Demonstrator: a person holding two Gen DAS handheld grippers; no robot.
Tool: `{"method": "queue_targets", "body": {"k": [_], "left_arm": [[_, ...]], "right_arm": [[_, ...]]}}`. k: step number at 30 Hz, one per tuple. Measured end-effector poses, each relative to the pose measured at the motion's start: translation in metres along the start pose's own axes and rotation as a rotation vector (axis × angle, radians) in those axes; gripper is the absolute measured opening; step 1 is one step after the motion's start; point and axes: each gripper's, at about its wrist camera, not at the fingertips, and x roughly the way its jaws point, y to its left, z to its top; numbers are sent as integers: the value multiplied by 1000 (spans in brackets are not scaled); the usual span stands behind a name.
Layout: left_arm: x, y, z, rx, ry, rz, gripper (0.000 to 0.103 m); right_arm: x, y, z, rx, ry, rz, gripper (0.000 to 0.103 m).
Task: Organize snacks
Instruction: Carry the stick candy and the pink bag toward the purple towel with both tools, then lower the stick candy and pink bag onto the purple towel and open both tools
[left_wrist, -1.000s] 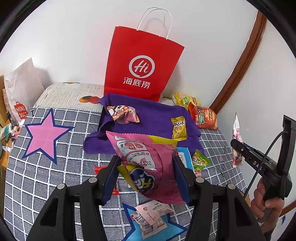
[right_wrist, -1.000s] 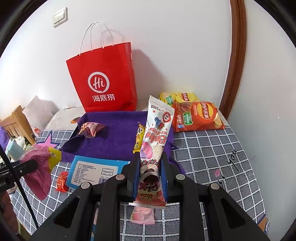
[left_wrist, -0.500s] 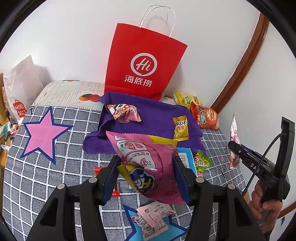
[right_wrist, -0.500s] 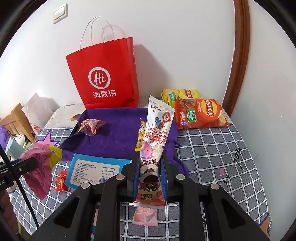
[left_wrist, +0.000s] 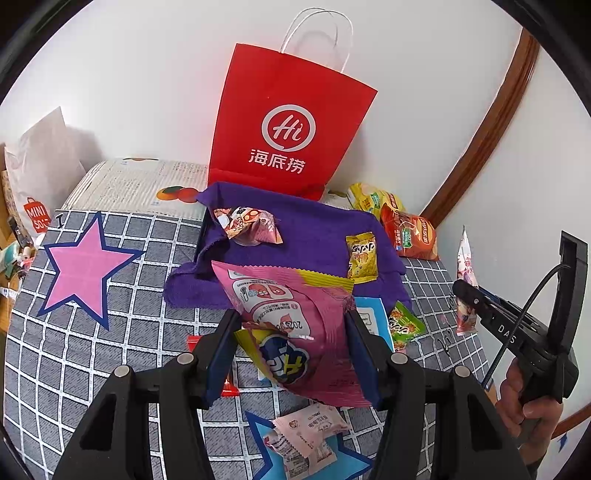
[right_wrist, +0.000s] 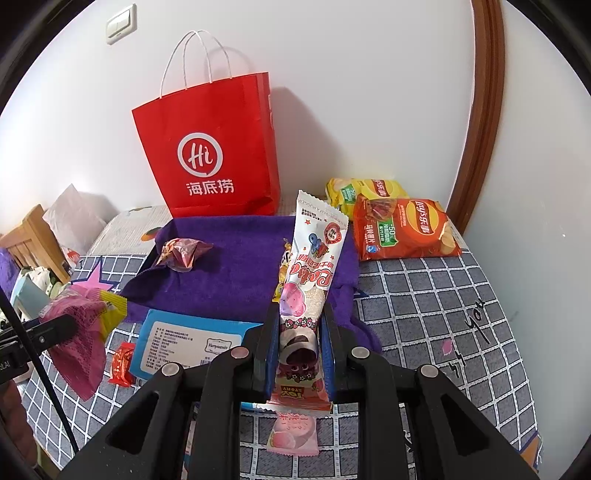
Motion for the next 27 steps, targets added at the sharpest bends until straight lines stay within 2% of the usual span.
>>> {"method": "queue_targets", "body": {"k": [27], "left_arm": [[7, 3, 12, -13, -18, -7, 55]], "right_arm": [[14, 12, 21, -7, -20, 36, 20]]}}
